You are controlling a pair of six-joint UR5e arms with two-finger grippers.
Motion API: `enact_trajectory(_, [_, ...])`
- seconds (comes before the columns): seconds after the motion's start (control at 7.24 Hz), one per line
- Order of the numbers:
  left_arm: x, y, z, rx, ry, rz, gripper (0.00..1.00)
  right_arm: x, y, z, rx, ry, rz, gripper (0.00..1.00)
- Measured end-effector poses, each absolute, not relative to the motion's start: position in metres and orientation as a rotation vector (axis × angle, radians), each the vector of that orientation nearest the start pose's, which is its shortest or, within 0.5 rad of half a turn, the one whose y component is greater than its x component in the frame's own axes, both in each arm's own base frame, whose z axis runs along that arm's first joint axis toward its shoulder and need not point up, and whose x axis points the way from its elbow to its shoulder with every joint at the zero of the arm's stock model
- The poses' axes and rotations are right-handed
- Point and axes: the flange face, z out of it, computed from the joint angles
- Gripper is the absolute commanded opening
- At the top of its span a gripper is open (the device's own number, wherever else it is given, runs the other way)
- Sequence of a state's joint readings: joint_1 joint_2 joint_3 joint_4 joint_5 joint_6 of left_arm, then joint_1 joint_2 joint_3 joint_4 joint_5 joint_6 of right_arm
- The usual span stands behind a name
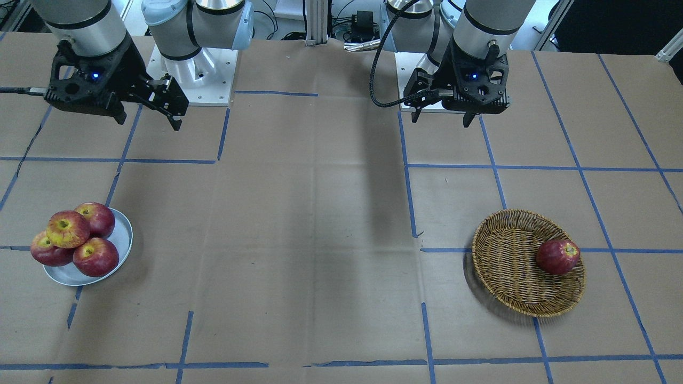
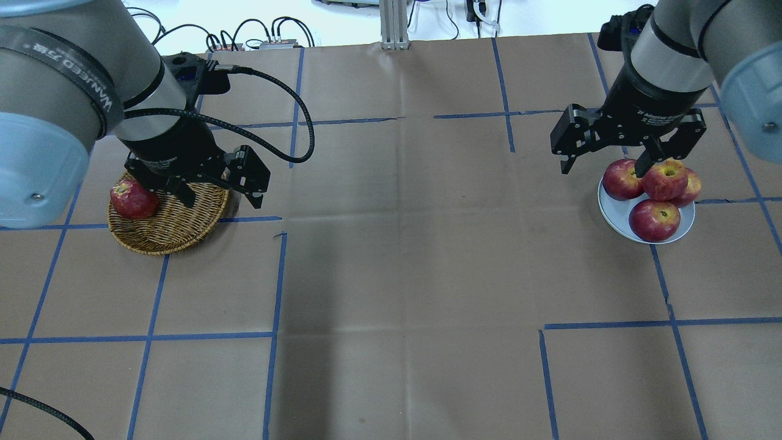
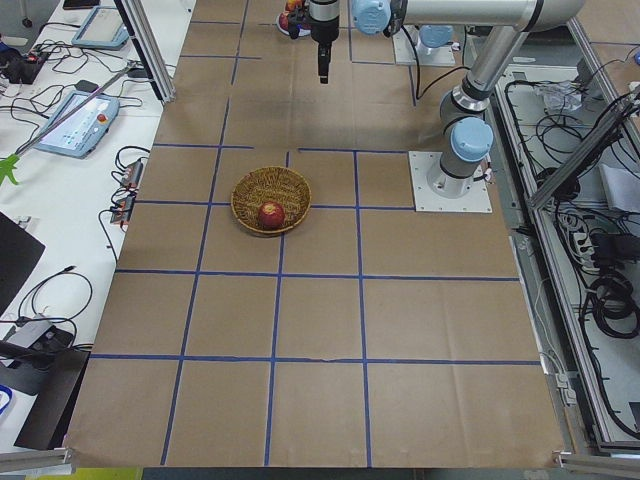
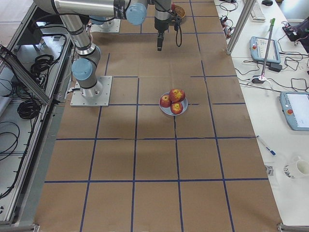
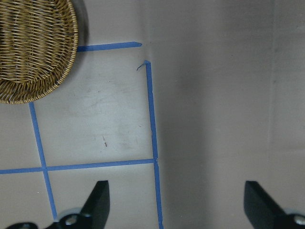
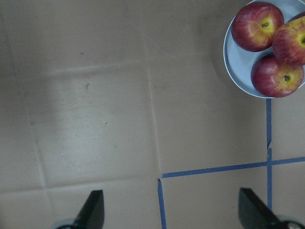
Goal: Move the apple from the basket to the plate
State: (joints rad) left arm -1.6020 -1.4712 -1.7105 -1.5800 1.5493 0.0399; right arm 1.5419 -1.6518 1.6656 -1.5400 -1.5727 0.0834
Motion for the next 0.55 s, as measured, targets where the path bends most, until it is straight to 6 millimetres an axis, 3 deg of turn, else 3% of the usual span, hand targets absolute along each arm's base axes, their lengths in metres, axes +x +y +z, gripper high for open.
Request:
enact_trajectory(0.28, [-0.149,-0.440,0.466,0.111,3.160,0.076,0.99,0.131,-0.458,0.478,0.156,3.142,0.061,1.00])
enact_trajectory(0.55, [-0.149,-0.440,0.464,0.111,3.160,0.081,0.99,0.132,-0.474,0.473,0.149,3.147,0.042,1.00])
